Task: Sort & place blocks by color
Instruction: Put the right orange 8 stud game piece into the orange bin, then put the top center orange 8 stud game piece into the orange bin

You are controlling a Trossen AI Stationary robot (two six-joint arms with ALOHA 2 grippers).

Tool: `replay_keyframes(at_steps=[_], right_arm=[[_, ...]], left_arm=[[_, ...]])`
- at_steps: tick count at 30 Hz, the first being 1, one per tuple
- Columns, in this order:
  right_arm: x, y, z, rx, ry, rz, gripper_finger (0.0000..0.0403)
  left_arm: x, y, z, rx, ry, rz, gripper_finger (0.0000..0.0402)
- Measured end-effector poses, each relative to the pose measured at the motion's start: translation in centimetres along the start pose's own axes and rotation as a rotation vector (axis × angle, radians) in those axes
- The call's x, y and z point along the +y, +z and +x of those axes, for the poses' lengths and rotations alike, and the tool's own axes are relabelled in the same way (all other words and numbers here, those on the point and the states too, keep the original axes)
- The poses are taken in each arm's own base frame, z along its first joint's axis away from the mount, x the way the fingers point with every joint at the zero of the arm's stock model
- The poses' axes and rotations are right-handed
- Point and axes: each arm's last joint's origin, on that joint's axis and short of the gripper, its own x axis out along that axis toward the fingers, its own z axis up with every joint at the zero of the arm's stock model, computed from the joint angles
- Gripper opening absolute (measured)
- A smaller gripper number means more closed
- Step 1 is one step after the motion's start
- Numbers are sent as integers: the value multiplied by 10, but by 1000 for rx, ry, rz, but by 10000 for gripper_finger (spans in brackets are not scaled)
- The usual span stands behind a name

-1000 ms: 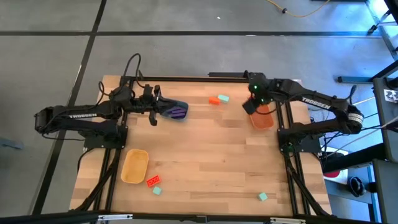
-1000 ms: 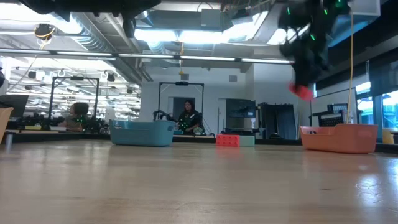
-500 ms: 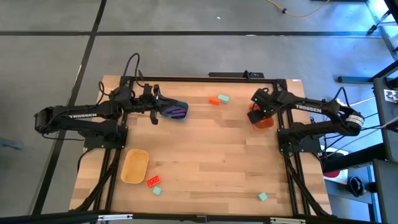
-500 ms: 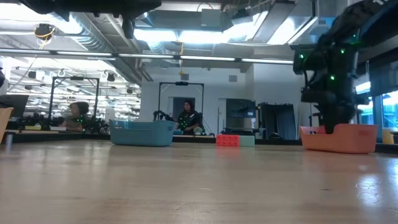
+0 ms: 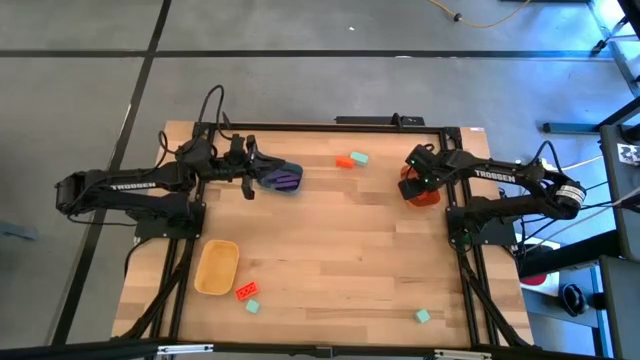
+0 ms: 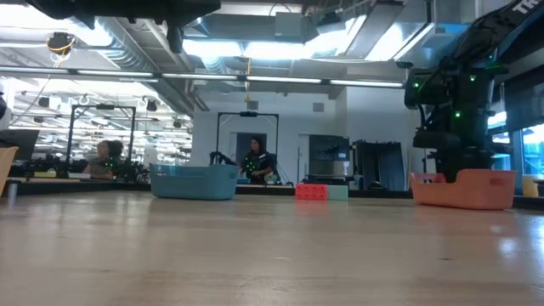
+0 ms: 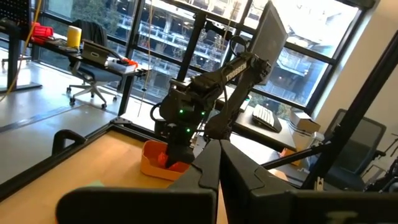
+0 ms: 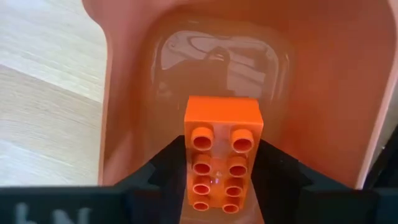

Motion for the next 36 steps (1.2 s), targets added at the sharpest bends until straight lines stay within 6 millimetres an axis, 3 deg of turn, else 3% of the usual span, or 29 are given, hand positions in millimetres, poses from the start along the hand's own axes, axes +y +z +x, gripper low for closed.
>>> replay_keyframes(at_steps=[6, 9, 13, 16, 23, 26, 30, 33, 36], right_arm=[[0, 0, 0, 5, -1, -1, 294], [0, -1, 0, 25, 20, -4, 336], [1, 0, -7, 25, 44, -11, 347], [4, 7, -22, -19, 73, -55, 349], [6, 21, -88, -207, 133, -128, 350], [10, 20, -119, -370, 310, -156, 350], [25, 14, -154, -593, 712, -244, 351], [37, 10, -174, -763, 973, -334, 351], [47, 6, -187, -930, 1119, -406, 351]], left_arm=[[0, 0, 0, 0, 0, -1, 0], [0, 0, 0, 0, 0, -1, 0], [0, 0, 0, 0, 0, -2, 0], [0, 0, 0, 2, -6, -2, 0], [-1, 0, 0, 7, -18, -2, 0], [-1, 0, 0, 12, -32, -3, 0], [-1, 0, 0, 14, -35, -21, 0], [-1, 0, 0, 14, -35, -21, 0], [-1, 0, 0, 14, -34, -20, 0]])
